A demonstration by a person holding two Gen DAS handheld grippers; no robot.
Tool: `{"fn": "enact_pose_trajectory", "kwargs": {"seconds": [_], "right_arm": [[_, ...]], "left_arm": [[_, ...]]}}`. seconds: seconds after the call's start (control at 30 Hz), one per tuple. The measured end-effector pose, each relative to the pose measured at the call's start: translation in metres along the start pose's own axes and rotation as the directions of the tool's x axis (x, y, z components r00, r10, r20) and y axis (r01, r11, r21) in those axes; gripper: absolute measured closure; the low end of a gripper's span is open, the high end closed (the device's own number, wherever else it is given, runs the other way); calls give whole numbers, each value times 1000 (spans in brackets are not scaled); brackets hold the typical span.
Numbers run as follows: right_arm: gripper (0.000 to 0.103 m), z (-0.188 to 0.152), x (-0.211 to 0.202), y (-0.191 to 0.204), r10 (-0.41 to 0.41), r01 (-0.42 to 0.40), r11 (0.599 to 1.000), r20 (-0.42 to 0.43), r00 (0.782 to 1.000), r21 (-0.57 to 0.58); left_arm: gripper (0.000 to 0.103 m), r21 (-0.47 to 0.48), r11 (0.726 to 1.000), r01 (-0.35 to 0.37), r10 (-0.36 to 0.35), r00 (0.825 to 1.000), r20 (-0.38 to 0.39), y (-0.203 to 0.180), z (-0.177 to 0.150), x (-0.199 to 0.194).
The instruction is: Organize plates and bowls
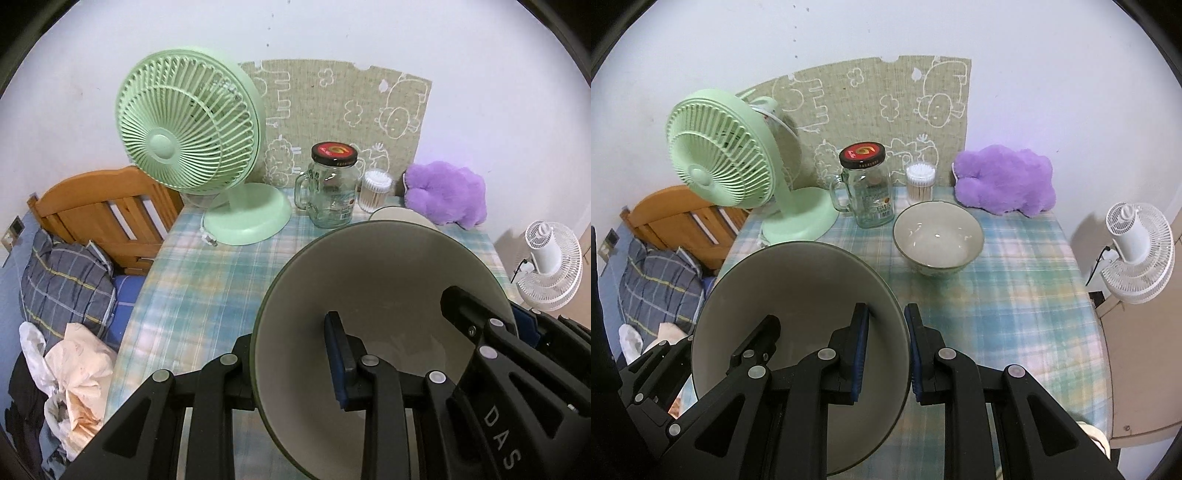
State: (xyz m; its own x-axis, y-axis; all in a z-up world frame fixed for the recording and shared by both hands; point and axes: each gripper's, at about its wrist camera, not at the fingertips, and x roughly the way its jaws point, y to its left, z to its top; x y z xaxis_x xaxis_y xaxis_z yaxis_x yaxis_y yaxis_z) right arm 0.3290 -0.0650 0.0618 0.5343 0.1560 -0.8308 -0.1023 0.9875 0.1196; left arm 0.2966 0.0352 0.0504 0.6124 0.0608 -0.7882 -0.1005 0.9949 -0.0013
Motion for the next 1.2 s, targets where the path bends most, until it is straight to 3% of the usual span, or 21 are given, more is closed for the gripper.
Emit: {"fn": "enact_pose_trajectory", "kwargs": {"seconds": [0.57,1.2], "right_arm": [[80,-69,-68,-32,16,-16,1000,6,1000,-11],[80,-157,-63,-51,28,-37,997,-118,993,-72]], "left_arm": [[76,31,999,9,-9,1000,6,-31,-67,-59],[76,5,1000,22,-22,995,-97,-46,-161,-57]]}}
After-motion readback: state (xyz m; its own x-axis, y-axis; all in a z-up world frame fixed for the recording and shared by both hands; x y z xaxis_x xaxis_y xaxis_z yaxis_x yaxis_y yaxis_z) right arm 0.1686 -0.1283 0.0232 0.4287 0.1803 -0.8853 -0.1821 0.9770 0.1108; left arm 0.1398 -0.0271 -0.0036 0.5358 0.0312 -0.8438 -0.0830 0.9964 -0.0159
